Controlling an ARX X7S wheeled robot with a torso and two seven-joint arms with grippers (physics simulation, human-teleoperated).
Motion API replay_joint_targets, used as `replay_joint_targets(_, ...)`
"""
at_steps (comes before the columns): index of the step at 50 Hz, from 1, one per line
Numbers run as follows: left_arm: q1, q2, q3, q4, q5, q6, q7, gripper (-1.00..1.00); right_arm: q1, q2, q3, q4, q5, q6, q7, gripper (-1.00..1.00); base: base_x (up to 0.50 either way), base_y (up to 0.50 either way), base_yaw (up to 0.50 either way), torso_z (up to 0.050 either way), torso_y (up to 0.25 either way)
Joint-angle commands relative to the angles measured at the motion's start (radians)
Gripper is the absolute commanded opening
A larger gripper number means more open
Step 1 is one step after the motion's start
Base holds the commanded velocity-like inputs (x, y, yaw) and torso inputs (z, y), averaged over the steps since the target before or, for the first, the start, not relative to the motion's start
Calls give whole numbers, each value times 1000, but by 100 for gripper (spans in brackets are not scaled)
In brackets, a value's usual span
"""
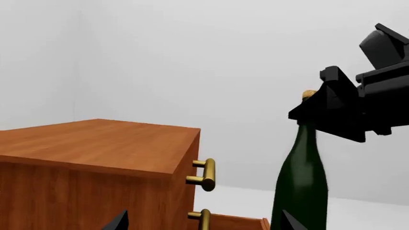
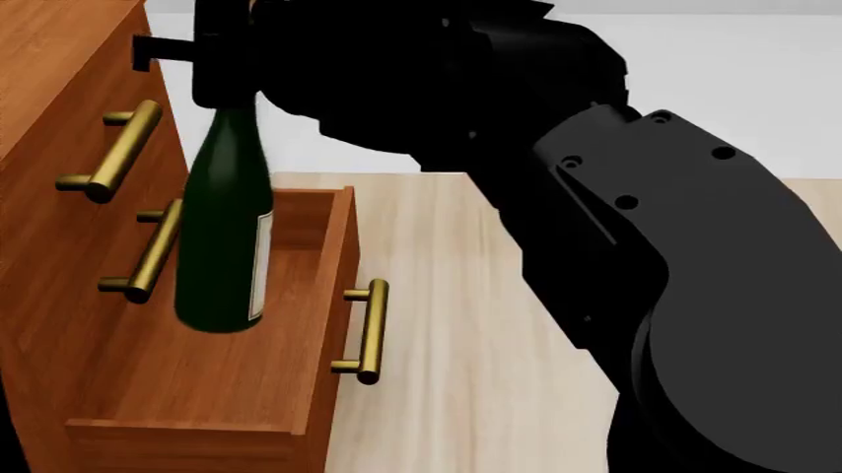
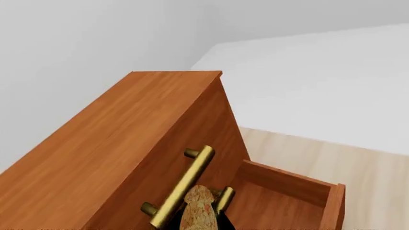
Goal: Put the wine bottle in the bottom drawer of the cabinet.
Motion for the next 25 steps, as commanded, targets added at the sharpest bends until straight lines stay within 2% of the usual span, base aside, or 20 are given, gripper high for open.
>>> replay_joint_targets(1,10,-11,-5,10,14,5,-8,100,6,0,30,-10,-6,5,-9,-100,0,0,0,0,10)
replay_joint_targets(25,32,-18,-18,0,34,28,-27,100,-14,0,35,-39,-5,5,3,-100,0,0,0,0,0)
